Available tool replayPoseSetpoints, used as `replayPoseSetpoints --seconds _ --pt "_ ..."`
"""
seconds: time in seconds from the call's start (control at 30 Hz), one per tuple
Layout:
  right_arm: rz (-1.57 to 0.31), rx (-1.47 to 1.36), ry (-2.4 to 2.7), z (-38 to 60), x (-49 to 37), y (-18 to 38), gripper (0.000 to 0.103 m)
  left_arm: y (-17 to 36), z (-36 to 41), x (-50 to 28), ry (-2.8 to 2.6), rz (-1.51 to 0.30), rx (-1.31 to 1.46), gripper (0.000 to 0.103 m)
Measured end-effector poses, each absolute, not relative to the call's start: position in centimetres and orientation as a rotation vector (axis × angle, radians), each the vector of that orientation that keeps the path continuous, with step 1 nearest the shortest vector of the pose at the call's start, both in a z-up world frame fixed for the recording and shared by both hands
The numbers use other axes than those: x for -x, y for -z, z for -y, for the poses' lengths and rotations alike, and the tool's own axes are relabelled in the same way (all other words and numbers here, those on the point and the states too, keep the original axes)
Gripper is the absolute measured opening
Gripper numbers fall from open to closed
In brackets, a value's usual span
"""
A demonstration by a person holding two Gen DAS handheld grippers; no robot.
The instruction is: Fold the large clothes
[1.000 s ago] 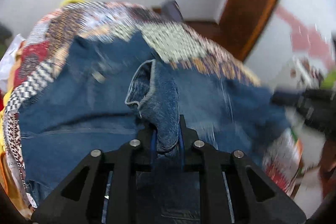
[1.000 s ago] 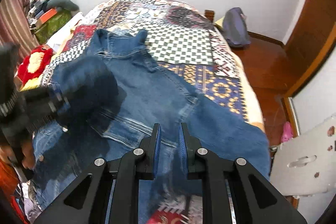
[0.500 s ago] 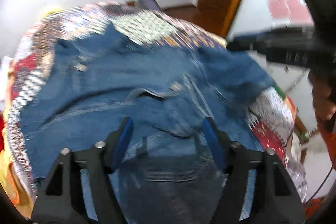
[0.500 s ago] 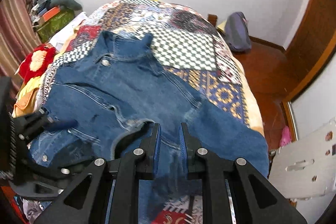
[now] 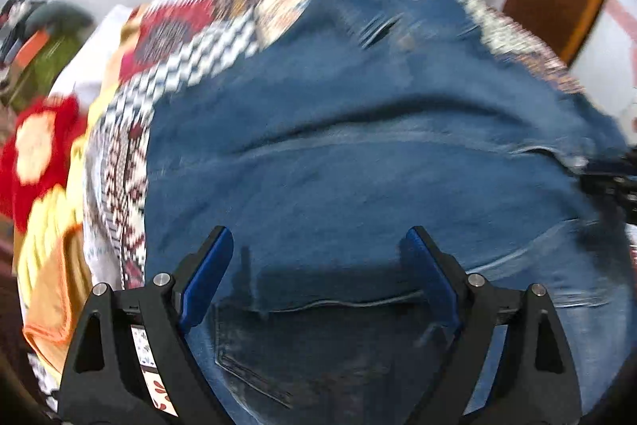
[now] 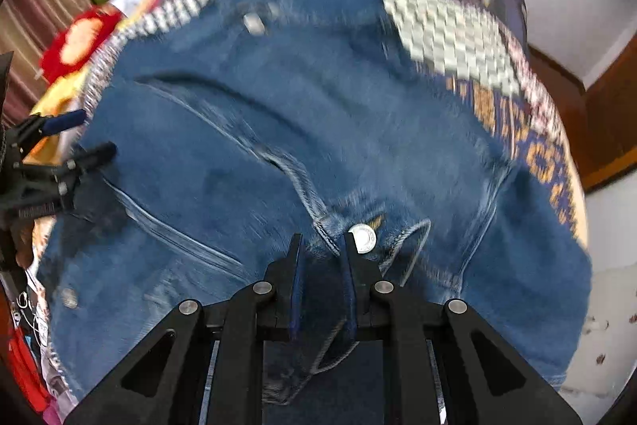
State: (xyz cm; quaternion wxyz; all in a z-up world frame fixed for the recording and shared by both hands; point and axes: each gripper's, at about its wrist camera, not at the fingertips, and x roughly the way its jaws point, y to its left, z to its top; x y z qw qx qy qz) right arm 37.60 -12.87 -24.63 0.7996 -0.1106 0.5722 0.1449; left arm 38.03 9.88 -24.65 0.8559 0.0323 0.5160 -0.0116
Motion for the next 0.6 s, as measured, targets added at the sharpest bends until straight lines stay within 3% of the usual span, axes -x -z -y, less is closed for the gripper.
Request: replayPoseSetpoints --seconds 0.3,0.33,0.37,0.4,0.43,0.47,0.5,0.6 --pt "-1.224 0.301 -0.281 16.4 -36.2 26.4 0.014 27.1 -10.7 -37.4 0.031 -1.095 -0.018 0.089" --pt "-1.221 0.293 -0.286 16.5 -36.2 26.5 0.018 27.1 -10.5 -37.2 0.03 -1.093 -0.026 0.089" --pt "-1.216 0.293 -0.284 16.7 -36.2 26.5 0.025 27.1 -10.4 -37.2 0.029 -1.092 -0.033 0.089" --pt "-1.205 0.314 -0.255 16.8 -36.2 26.5 0.052 27.1 -10.4 -37.1 0.028 -1.09 -0.039 0.089" --pt "-1.18 0.364 -0.193 16.9 -36.2 26.5 0.087 27.0 -10.3 -37.2 0.028 -1.089 -0.043 0.089" --pt "-1.145 0.422 -0.127 17.0 -36.2 26.6 0.097 26.9 -10.3 -37.1 0.027 -1.088 -0.044 0.089" --pt "-1.116 0.448 -0.114 17.3 -36.0 26.8 0.1 26.9 -10.3 -37.0 0.027 -1.088 -0.044 0.089" --pt "-1.152 0.367 -0.133 18.8 -36.1 27.1 0.1 26.9 -10.4 -36.8 0.03 -1.092 -0.04 0.089"
